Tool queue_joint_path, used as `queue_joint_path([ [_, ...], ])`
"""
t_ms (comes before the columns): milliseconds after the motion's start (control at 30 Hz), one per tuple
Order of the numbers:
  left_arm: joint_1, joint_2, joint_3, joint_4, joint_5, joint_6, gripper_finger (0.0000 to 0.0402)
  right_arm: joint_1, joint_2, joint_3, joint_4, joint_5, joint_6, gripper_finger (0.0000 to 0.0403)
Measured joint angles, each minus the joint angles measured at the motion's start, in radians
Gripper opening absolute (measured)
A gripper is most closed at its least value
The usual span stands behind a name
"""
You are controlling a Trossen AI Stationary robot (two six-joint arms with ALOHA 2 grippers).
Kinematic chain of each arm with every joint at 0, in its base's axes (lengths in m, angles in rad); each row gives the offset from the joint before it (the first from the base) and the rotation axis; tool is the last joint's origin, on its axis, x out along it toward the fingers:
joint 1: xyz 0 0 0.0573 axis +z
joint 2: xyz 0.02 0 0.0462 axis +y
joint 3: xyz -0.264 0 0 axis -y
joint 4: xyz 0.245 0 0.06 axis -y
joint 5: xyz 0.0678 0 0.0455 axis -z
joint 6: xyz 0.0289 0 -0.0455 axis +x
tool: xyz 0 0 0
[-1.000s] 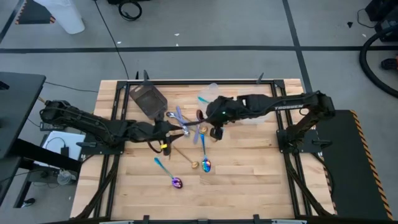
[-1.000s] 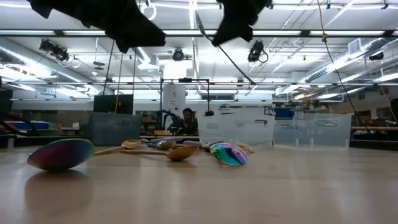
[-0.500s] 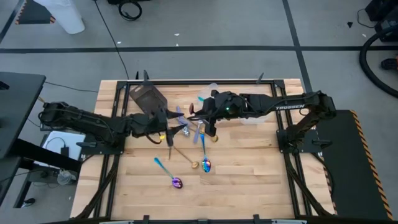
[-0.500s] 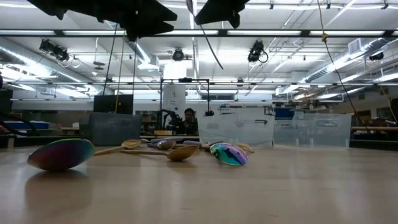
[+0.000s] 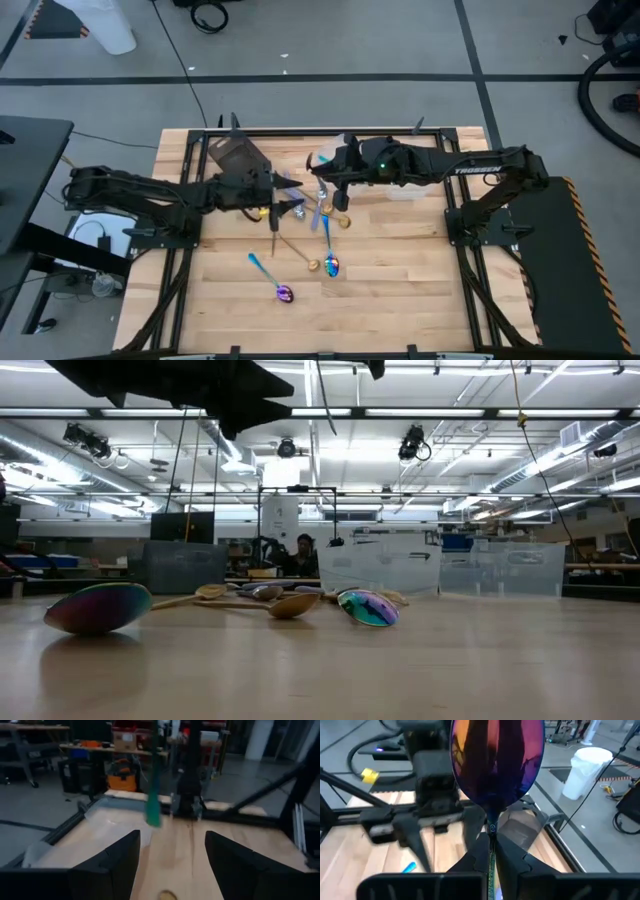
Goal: Sort silverware by color (type)
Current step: Put the blue spoon into the left transparent bin
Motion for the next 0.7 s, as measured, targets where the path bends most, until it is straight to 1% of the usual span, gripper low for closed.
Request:
queue_joint_path([
  [167,-0.015,0.055,0.001,0.052,0.001,0.013,0.0231,0.004,0.001,0.000,0.030,-0.009,-0.023,0.0023],
  [333,-0.014,0.132,0.001,0.205,-0.004,0.034,0.0231,0.007,0.001,0.000,0.066,-0.076,-0.033,0.0023],
  [433,-0.007,0.163,0.000,0.276,-0.025,0.043,0.0231,0.007,0.003,0.000,0.066,-0.088,-0.028,0.0023],
  [533,-0.001,0.168,0.001,0.304,-0.048,0.043,0.0231,0.007,0.003,0.000,0.067,-0.102,-0.028,0.0023],
  [700,-0.003,0.168,0.001,0.311,-0.039,0.049,0.0231,0.008,0.003,0.000,0.094,-0.115,-0.029,0.0023],
])
